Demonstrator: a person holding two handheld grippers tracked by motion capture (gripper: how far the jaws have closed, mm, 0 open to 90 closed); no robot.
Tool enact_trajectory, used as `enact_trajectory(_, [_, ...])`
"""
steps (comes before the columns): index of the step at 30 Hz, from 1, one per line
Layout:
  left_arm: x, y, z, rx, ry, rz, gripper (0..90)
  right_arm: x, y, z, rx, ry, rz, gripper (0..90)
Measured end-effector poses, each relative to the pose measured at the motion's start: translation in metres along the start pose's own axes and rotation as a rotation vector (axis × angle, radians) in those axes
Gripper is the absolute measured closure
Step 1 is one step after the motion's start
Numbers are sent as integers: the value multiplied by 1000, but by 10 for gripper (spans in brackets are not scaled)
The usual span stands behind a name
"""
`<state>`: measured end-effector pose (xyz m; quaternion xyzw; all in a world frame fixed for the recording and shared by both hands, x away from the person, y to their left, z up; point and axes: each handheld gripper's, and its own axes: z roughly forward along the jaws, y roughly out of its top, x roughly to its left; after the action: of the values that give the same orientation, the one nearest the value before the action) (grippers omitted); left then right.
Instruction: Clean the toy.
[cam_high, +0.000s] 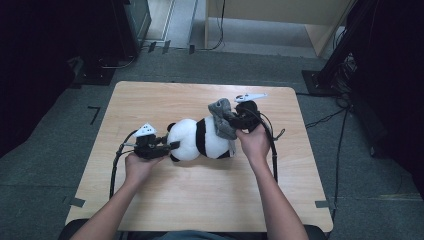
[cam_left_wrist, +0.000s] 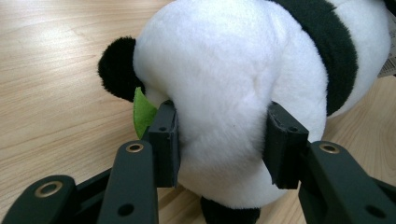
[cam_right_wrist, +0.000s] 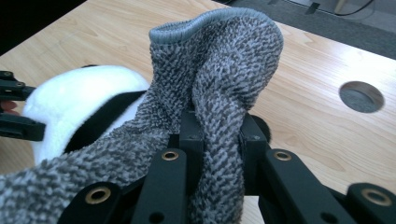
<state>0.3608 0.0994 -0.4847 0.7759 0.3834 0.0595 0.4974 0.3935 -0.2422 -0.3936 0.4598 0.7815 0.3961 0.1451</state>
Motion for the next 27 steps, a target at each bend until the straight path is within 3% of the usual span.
enact_trajectory(5, [1, -1, 0, 1, -5, -7, 540, -17, -6, -7, 10, -49, 43, 787])
enact_trajectory(9, [1, -1, 0, 3, -3, 2, 541, -25, -4, -14, 34, -103, 36, 789])
enact_trajectory(13, [1, -1, 0, -1, -1, -2, 540, -21, 8, -31, -47, -71, 52, 789])
enact_trajectory(18, [0, -2, 0, -3, 0, 1, 539, 11, 28, -28, -85, 17, 1, 789])
enact_trajectory(24, [0, -2, -1, -5, 1, 7, 536, 62, 44, 5, -74, 134, -61, 787])
enact_trajectory(27, [0, -2, -1, -6, 2, 8, 534, 84, 47, 24, -51, 169, -83, 786])
